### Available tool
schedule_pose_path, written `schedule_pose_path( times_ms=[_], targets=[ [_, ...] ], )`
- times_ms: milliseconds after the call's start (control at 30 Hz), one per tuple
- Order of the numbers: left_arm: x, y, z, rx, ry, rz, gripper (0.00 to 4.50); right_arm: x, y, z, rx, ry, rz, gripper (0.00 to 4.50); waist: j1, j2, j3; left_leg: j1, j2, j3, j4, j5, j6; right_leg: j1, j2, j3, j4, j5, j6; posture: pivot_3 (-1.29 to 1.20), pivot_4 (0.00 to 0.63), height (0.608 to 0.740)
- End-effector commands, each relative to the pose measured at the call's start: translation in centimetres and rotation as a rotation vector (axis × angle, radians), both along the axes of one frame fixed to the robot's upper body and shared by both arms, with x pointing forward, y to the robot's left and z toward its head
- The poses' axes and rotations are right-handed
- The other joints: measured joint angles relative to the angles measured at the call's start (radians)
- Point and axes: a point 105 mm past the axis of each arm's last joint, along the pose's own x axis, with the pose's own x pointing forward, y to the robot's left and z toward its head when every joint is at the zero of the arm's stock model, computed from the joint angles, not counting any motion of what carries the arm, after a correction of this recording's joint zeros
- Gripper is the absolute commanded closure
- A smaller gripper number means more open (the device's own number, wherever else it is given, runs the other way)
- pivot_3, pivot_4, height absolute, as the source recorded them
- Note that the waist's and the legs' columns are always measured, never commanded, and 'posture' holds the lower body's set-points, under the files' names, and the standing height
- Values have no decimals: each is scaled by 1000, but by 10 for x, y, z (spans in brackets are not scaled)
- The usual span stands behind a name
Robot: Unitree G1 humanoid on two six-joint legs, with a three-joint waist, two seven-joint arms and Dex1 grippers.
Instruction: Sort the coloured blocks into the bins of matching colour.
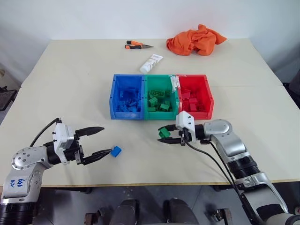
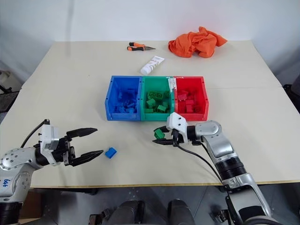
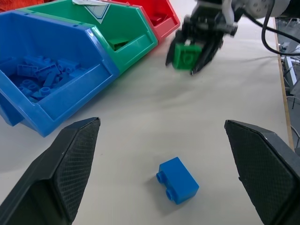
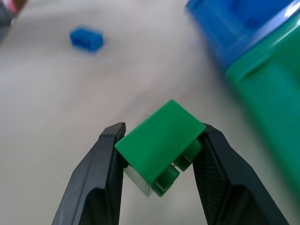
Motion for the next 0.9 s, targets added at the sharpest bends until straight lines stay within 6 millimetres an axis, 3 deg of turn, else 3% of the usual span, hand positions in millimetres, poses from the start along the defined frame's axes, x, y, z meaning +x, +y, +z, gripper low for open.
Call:
schedule_pose_path(
  times_ms=[33, 233, 400, 500, 633, 833, 900],
  targets=[
    [1, -2, 3, -4, -25, -7, 0, 16, 0, 53, 107, -130, -62, 2851, -6, 0, 0, 0, 0, 0, 0, 0, 0, 0, 0, 0, 0, 0, 0, 0, 150, 740],
    [7, -6, 1, -13, -28, -16, 0, 68, -1, 94, 174, -226, -262, 2851, -13, 0, 0, 1, 0, 0, -1, 1, -2, -2, 0, 0, 3, 0, 0, 0, 150, 740],
    [9, -9, 0, -18, -33, -24, 0, 82, 3, 100, 167, -270, -275, 1094, -13, 0, 0, 1, 0, 0, -2, 1, -2, -2, 0, 0, 6, 0, 0, 0, 150, 740],
    [10, -10, 0, -19, -34, -25, 0, 80, 5, 102, 174, -287, -249, 92, -13, 0, 0, 0, 0, 0, -3, 1, -1, -2, 0, 0, 6, 0, 0, 0, 150, 740],
    [9, -10, -1, -21, -35, -26, 0, 72, 1, 105, 180, -303, -216, 33, -13, 0, 0, -1, 0, 0, -2, 1, -1, -3, 0, -1, 6, 0, 0, 0, 150, 740],
    [7, -7, -3, -22, -26, -8, 0, 22, -25, 94, 165, -266, -16, 33, -7, 0, 0, -1, 0, -1, -1, 1, -1, -1, 0, -1, 5, 0, 0, 0, 150, 740],
    [6, -2, -4, -19, -16, 20, 0, -1, -50, 81, 113, -197, 34, 33, -5, 0, 0, -1, 0, -1, 0, 1, -1, 0, 0, -1, 4, 0, 0, 0, 150, 740]
  ],
)
